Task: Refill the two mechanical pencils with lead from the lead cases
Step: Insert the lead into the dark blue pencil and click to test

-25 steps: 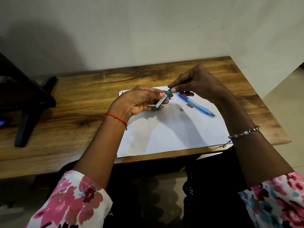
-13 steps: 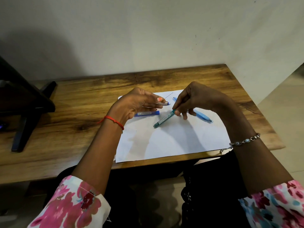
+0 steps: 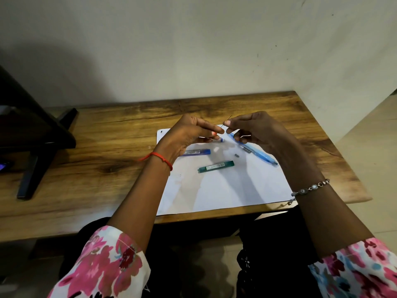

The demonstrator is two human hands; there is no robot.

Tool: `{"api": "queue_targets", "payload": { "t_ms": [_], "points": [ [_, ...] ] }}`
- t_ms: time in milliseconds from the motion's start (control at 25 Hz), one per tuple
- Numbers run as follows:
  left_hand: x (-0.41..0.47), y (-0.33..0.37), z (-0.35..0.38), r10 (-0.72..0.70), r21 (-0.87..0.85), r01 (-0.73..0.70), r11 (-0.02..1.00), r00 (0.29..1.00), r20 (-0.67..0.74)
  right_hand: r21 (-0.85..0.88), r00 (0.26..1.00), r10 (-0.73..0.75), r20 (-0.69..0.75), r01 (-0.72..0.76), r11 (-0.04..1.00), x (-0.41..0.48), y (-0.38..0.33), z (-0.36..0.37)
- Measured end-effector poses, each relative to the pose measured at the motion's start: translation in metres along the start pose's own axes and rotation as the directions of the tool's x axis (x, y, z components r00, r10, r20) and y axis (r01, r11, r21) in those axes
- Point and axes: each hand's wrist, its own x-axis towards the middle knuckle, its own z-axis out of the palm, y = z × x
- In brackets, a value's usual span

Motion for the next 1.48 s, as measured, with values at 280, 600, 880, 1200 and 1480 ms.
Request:
{"api": "queue_targets", "payload": {
  "t_ms": [280,600,880,1200,1480],
  "points": [
    [0.006,-0.011,0.007,0.269,0.682,-0.121,0.721,0.956,-0.114,0.083,0.962,-0.14,-0.236,0.164,0.983,0.0,-0.005,0.001],
    [0.016,-0.025,0.005,0.311,0.889,-0.109,0.445,0.95,-0.039,0.172,0.906,-0.189,-0.379,0.27,0.947,0.0,-0.008,0.006],
    [0.009,-0.004,0.009,0.425,0.523,-0.285,0.803,0.89,-0.167,0.067,0.732,-0.434,-0.525,0.544,0.837,-0.005,-0.013,0.021],
    [0.0,0.008,0.019,0.412,0.206,-0.379,0.902,0.9,-0.146,0.309,0.687,-0.465,-0.558,0.692,0.653,-0.011,-0.023,0.011],
    [-0.001,0.008,0.02,0.46,0.207,-0.426,0.881,0.873,-0.16,0.258,0.649,-0.531,-0.545,0.732,0.63,-0.018,-0.028,0.011]
  ]
}}
